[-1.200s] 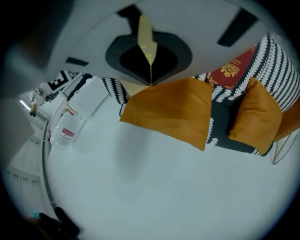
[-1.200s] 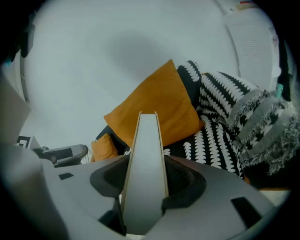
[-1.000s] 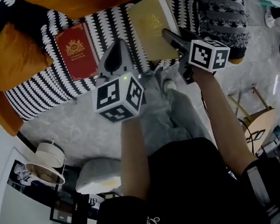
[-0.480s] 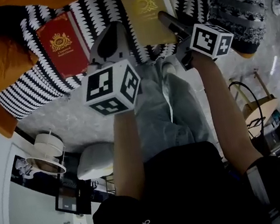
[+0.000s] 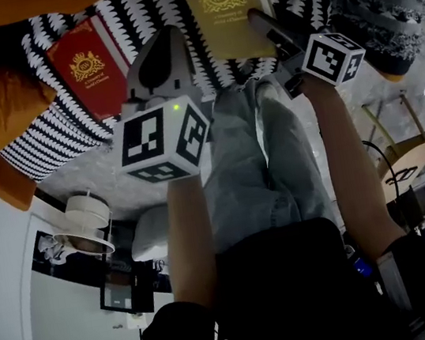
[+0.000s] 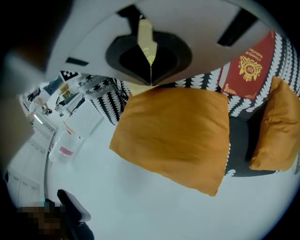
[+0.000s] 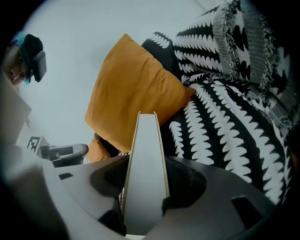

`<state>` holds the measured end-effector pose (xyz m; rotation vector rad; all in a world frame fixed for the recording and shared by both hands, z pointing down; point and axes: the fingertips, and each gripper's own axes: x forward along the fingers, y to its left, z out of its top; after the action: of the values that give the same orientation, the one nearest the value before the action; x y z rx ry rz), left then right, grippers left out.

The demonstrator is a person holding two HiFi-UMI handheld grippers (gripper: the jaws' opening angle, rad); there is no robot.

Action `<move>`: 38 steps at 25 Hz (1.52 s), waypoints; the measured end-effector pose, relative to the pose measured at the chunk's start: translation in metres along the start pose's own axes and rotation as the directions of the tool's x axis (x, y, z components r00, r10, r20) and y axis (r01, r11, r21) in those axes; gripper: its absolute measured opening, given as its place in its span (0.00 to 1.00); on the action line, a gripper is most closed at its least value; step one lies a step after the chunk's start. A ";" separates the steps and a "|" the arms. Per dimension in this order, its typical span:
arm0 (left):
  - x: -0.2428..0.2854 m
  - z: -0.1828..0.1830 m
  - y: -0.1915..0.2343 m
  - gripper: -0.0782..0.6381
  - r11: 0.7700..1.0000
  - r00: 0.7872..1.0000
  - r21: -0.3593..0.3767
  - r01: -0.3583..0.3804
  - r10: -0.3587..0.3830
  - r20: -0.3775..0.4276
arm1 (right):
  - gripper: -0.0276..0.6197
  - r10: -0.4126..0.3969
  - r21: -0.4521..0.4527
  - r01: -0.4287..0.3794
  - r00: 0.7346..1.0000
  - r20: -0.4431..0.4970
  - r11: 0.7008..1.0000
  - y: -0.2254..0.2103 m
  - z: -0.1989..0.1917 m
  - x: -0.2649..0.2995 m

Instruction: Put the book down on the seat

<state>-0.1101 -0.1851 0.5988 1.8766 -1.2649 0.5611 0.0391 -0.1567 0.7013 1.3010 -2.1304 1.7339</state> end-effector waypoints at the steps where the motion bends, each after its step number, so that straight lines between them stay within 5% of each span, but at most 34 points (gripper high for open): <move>1: 0.002 0.000 0.000 0.13 1.000 1.000 0.003 0.004 -0.004 -0.002 | 0.40 0.000 -0.004 0.000 1.000 0.012 1.000 -0.002 0.001 0.000; 8: 0.014 -0.009 -0.020 0.13 0.994 1.000 0.105 0.022 -0.020 -0.015 | 0.45 -0.056 -0.052 0.060 0.995 0.081 0.997 -0.030 0.012 0.002; 15: 0.024 -0.033 -0.025 0.13 0.997 0.999 0.064 0.029 -0.027 -0.043 | 0.52 -0.185 -0.135 0.199 0.977 0.110 0.971 -0.057 0.022 0.001; 19: 0.025 -0.036 -0.023 0.13 0.998 0.998 0.066 0.016 -0.012 -0.061 | 0.48 -0.331 -0.273 0.332 0.942 0.050 0.903 -0.074 0.019 0.001; 25: 0.029 -0.043 -0.031 0.13 0.998 0.997 0.056 0.033 -0.028 -0.075 | 0.37 -0.422 -0.452 0.395 0.905 0.044 0.800 -0.063 0.014 -0.002; 30: 0.026 -0.043 -0.037 0.13 1.000 0.998 -0.019 0.016 -0.017 -0.058 | 0.26 -0.370 -0.495 0.349 0.927 0.058 0.796 -0.029 0.021 -0.011; 33: 0.024 -0.048 -0.046 0.13 0.994 0.998 -0.105 0.028 -0.033 -0.047 | 0.07 -0.271 -0.454 0.247 0.962 0.012 0.856 -0.006 0.019 -0.013; 35: 0.020 -0.049 -0.050 0.13 0.984 0.999 -0.177 0.026 -0.031 -0.026 | 0.06 -0.220 -0.433 0.189 0.975 -0.022 0.881 0.007 0.015 -0.013; 38: 0.018 -0.049 -0.054 0.13 0.982 1.000 -0.187 0.013 -0.015 -0.008 | 0.06 -0.249 -0.472 0.202 0.968 -0.038 0.858 0.014 0.013 -0.015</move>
<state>-0.0503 -0.1452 0.6211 1.7231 -1.2519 0.4271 0.0447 -0.1593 0.6775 1.2331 -2.0601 1.0768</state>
